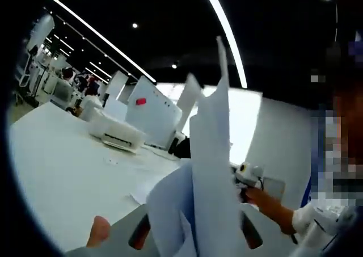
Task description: Organize the stack of printing papers by aligning and flattening the scattered papers on the table
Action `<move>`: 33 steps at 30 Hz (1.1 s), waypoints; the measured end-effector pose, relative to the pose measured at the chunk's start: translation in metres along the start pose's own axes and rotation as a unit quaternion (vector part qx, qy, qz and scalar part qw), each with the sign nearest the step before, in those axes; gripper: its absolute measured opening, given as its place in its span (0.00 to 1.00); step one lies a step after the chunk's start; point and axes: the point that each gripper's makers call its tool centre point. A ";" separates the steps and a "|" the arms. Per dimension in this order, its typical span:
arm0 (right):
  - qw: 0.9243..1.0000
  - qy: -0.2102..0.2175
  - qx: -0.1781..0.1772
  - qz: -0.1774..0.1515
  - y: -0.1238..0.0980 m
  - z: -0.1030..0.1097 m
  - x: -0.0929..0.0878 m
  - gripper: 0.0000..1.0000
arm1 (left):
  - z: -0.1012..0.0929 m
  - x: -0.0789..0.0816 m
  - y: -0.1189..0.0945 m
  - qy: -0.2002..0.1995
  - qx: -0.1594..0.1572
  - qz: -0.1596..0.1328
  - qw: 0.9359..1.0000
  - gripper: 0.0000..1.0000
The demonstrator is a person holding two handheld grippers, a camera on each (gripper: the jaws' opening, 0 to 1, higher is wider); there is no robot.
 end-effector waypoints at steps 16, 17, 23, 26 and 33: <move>0.992 -0.052 -0.036 0.107 0.004 -0.043 -0.078 0.90 | 0.005 0.004 -0.005 0.012 0.005 -0.007 1.000 0.06; 0.992 -0.057 -0.036 0.105 0.005 -0.043 -0.077 0.90 | 0.005 0.004 -0.005 0.013 0.005 -0.007 1.000 0.06; 0.997 -0.046 -0.040 0.051 0.010 -0.044 -0.057 0.90 | 0.005 0.005 -0.007 0.018 0.005 -0.009 1.000 0.06; 0.998 -0.032 -0.037 0.026 0.009 -0.042 -0.047 0.90 | 0.007 0.006 -0.009 0.019 0.009 -0.010 1.000 0.06; 0.998 -0.048 -0.031 0.028 0.012 -0.036 -0.048 0.90 | 0.008 0.009 -0.011 0.026 0.011 -0.013 1.000 0.06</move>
Point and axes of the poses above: the point that each gripper's makers call its tool centre point, and the gripper's own axes: y roughly forward along the fingers, z roughly to its left, x roughly out of its top, and after that the axes turned 14 degrees about y, right-handed
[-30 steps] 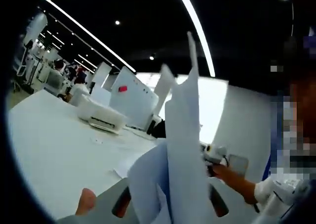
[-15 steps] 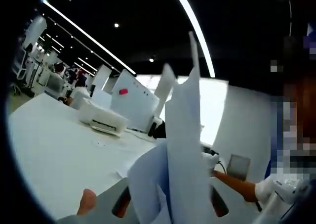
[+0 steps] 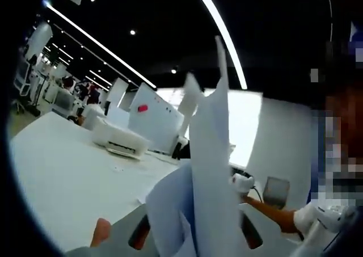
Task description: Organize the stack of printing papers by aligning and flattening the scattered papers on the table
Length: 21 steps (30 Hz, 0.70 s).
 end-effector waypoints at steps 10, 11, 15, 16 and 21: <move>0.999 -0.010 0.032 0.031 0.008 0.016 -0.024 0.90 | 0.000 0.004 -0.003 0.005 0.003 -0.005 1.000 0.06; 0.998 -0.010 0.041 0.038 0.011 0.020 -0.028 0.90 | 0.000 0.004 -0.003 0.003 0.002 -0.006 1.000 0.06; 0.997 -0.002 0.044 0.064 0.015 0.018 -0.046 0.90 | 0.000 0.003 -0.002 0.001 0.002 -0.006 1.000 0.06; 0.996 0.003 0.043 0.074 0.015 0.016 -0.052 0.90 | 0.000 0.003 -0.002 0.002 0.002 -0.007 1.000 0.06; 0.993 0.049 0.036 0.099 0.014 0.009 -0.071 0.90 | 0.001 0.003 -0.003 0.000 0.004 -0.008 1.000 0.06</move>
Point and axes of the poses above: the point that each gripper's makers call its tool centre point, and the gripper's own axes: y roughly forward along the fingers, z roughly to its left, x roughly out of its top, and after that the axes turned 14 degrees about y, right-handed
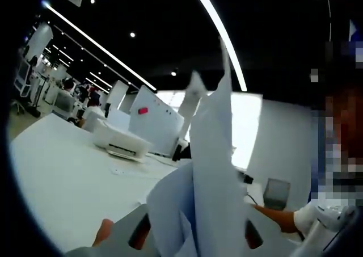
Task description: Organize the stack of printing papers by aligning and flattening the scattered papers on the table
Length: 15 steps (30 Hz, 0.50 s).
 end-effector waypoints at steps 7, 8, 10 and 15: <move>0.999 0.036 -0.007 0.013 -0.001 -0.007 -0.010 0.90 | 0.004 0.000 0.000 -0.002 0.002 0.000 1.000 0.06; 0.999 0.038 -0.010 0.018 -0.001 -0.008 -0.012 0.90 | 0.004 0.000 0.000 -0.002 0.002 -0.001 1.000 0.06; 0.999 0.044 -0.007 0.017 0.000 -0.009 -0.014 0.89 | 0.005 0.000 0.000 -0.003 0.001 -0.001 1.000 0.06; 0.999 0.047 -0.015 0.013 -0.001 -0.011 -0.012 0.74 | 0.006 0.000 -0.001 -0.003 0.002 0.000 1.000 0.06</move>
Point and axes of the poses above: the point that each gripper's makers call its tool centre point, and the gripper's own axes: y roughly forward along the fingers, z roughly to its left, x roughly out of its top, and after that the axes turned 14 degrees about y, right-handed
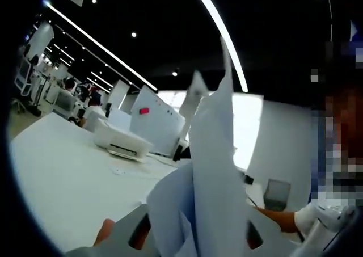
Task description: Organize the stack of printing papers by aligning and flattening the scattered papers on the table
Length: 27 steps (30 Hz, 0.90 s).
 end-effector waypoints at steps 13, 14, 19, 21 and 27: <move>0.999 0.001 0.045 0.020 -0.002 0.033 -0.009 0.89 | 0.002 0.002 -0.004 0.000 0.003 -0.002 1.000 0.06; 0.998 -0.002 0.057 0.032 -0.003 0.043 -0.012 0.88 | 0.002 0.003 -0.005 0.000 0.005 -0.002 1.000 0.06; 0.994 -0.023 0.104 0.027 -0.005 0.083 -0.007 0.88 | 0.005 0.002 -0.005 -0.001 0.007 -0.002 1.000 0.06; 0.993 -0.031 0.107 0.026 -0.003 0.089 -0.007 0.87 | 0.006 0.000 -0.005 -0.001 0.008 -0.001 1.000 0.06; 0.995 -0.021 0.091 0.038 0.001 0.081 -0.009 0.79 | 0.006 0.003 -0.008 -0.001 0.008 -0.004 1.000 0.06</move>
Point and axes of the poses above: the point that each gripper's makers call its tool centre point, and the gripper's own axes: y roughly forward along the fingers, z roughly to its left, x roughly out of its top, and after that the axes turned 14 degrees about y, right-handed
